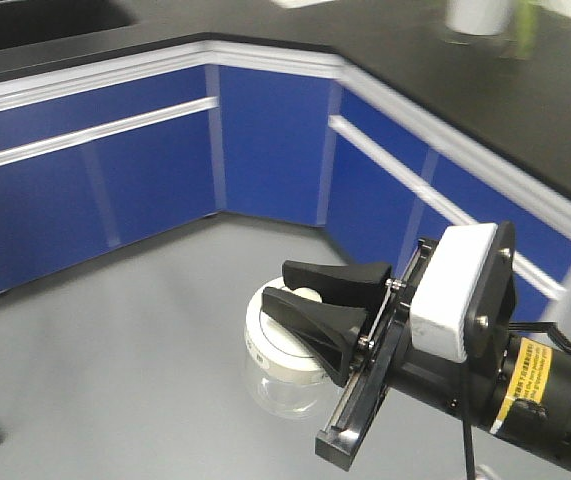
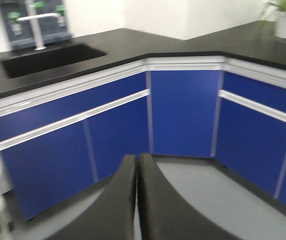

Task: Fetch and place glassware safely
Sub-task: 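Drive the base away from the bench carrying the jar in the right gripper, then drive up to the black worktop holding the jar in the right gripper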

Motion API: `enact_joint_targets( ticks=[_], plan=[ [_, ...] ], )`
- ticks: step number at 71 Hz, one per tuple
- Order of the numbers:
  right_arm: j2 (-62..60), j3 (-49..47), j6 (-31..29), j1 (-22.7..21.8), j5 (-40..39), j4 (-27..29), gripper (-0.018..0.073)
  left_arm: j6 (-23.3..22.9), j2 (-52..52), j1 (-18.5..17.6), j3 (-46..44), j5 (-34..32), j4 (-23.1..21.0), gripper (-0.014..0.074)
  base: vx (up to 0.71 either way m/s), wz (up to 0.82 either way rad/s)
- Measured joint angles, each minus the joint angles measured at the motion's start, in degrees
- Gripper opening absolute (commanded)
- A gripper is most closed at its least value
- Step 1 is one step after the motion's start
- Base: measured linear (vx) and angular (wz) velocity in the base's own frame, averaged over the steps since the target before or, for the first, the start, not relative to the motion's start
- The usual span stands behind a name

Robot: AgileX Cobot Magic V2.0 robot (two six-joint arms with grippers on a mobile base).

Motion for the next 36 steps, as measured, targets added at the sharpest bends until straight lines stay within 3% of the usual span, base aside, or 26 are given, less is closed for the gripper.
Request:
enact_joint_targets(
  ticks=[36],
  plan=[
    [0.0, 0.0, 0.0, 0.0, 0.0, 0.0, -0.0003, 0.0, 0.0, 0.0, 0.0, 0.0, 0.0, -0.0007, 0.2, -0.79]
  ],
)
